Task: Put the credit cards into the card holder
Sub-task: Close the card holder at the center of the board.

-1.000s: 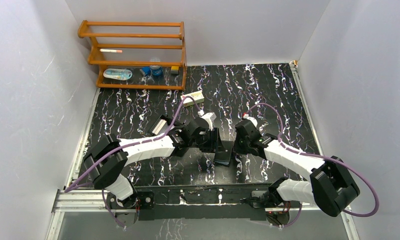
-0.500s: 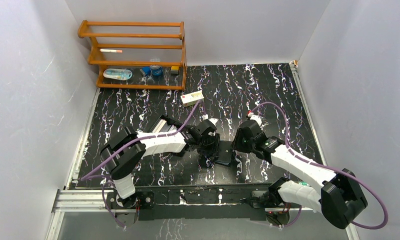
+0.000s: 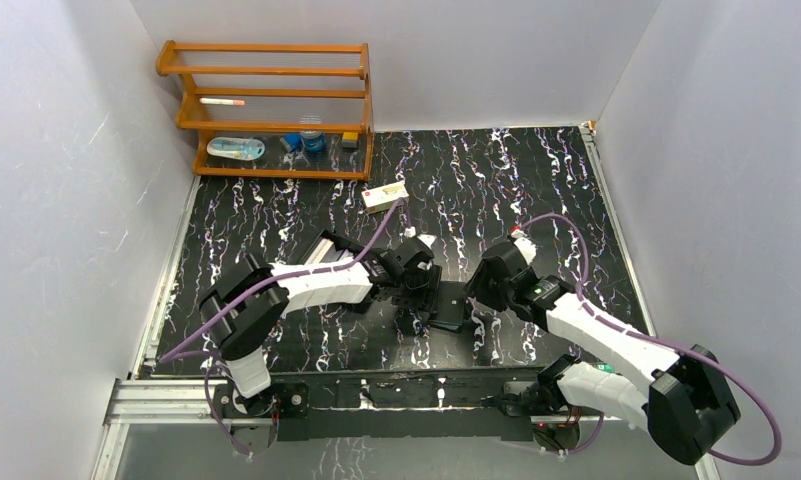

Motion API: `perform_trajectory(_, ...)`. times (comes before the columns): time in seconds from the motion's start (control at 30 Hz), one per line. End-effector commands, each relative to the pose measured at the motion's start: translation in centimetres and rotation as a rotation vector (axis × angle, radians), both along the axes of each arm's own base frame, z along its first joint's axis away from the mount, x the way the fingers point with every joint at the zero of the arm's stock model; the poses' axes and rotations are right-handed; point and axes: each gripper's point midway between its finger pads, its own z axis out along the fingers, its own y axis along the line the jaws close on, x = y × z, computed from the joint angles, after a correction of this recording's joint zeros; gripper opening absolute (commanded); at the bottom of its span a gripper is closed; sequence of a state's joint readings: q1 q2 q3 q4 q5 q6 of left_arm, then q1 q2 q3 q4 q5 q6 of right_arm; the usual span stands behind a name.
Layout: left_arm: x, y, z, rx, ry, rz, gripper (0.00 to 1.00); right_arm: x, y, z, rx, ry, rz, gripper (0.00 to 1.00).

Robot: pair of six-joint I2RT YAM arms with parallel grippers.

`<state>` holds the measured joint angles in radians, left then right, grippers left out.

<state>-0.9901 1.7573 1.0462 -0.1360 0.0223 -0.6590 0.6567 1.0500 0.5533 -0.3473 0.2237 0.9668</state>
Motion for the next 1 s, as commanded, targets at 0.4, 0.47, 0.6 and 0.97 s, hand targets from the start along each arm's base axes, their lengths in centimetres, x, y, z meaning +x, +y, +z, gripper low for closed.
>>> perform_trajectory(0.4, -1.0, -2.0, 3.2, -0.161, 0.025, -0.018, 0.53, 0.6, -2.5, -2.2, 0.032, 0.084, -0.192, 0.45)
perform_trajectory(0.47, -1.0, -1.7, 3.0, -0.148, 0.019, -0.017, 0.53, 0.7, -1.9, -2.6, 0.049, 0.106, -0.165, 0.46)
perform_trajectory(0.6, -1.0, -1.3, 2.8, -0.133, 0.013, -0.013, 0.53, 0.9, -0.1, -2.7, 0.096, 0.115, -0.085, 0.50)
perform_trajectory(0.97, -1.3, -0.3, 1.1, -0.088, 0.026, -0.004, 0.52, 1.3, 2.0, -1.9, 0.136, 0.100, 0.063, 0.55)
